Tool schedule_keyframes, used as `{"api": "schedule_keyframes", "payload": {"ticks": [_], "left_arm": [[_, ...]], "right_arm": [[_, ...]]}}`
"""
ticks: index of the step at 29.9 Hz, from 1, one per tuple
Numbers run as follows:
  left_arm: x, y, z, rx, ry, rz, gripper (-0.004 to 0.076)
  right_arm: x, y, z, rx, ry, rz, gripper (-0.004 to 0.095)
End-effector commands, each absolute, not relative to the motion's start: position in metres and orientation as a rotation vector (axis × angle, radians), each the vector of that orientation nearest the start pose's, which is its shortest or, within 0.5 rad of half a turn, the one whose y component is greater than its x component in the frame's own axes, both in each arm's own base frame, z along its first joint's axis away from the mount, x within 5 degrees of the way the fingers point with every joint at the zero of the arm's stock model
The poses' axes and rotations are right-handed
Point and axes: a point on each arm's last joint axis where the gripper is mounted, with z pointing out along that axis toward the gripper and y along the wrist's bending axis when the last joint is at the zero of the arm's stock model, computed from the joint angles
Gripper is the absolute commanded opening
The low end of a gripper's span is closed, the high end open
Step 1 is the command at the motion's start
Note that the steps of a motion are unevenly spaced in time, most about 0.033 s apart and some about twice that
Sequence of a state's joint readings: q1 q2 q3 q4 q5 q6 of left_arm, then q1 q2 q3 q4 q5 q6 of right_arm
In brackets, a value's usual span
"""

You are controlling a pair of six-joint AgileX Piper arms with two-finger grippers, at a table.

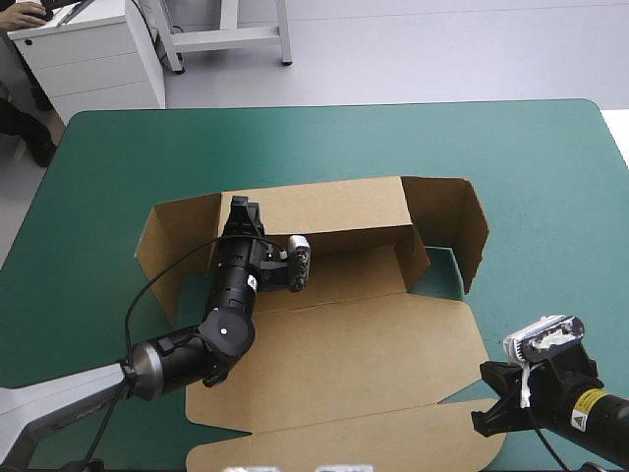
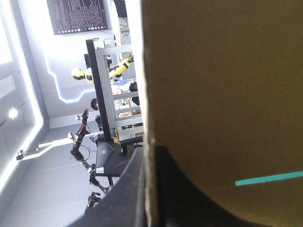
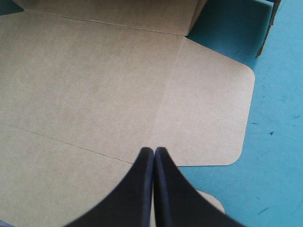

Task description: Fold the box

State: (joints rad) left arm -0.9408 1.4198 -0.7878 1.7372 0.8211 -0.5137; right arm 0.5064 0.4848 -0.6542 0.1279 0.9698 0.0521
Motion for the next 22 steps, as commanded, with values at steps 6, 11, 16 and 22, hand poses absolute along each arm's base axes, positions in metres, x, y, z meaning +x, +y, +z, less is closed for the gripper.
{"api": "schedule_keyframes", "payload": {"ticks": [6, 11, 16, 22], "left_arm": [[0.209, -0.197, 0.289, 1.431, 1.200, 1.006, -0.0010], [0.209, -0.196, 0.289, 1.426, 1.202, 1.014, -0.0010], [0.209, -0.197, 0.289, 1.428, 1.202, 1.012, -0.0010], [0.209, -0.198, 0.289, 1.436, 1.198, 1.000, -0.0010]], "right_arm": [[0.065, 0.044, 0.325, -0.468, 2.199, 0.434, -0.0012], [0.064, 0.045, 0.325, -0.477, 2.197, 0.438, 0.0109], [0.065, 0.044, 0.325, -0.477, 2.192, 0.434, 0.0462], [0.073, 0.043, 0.343, -0.371, 2.039, 0.447, 0.0758]]}}
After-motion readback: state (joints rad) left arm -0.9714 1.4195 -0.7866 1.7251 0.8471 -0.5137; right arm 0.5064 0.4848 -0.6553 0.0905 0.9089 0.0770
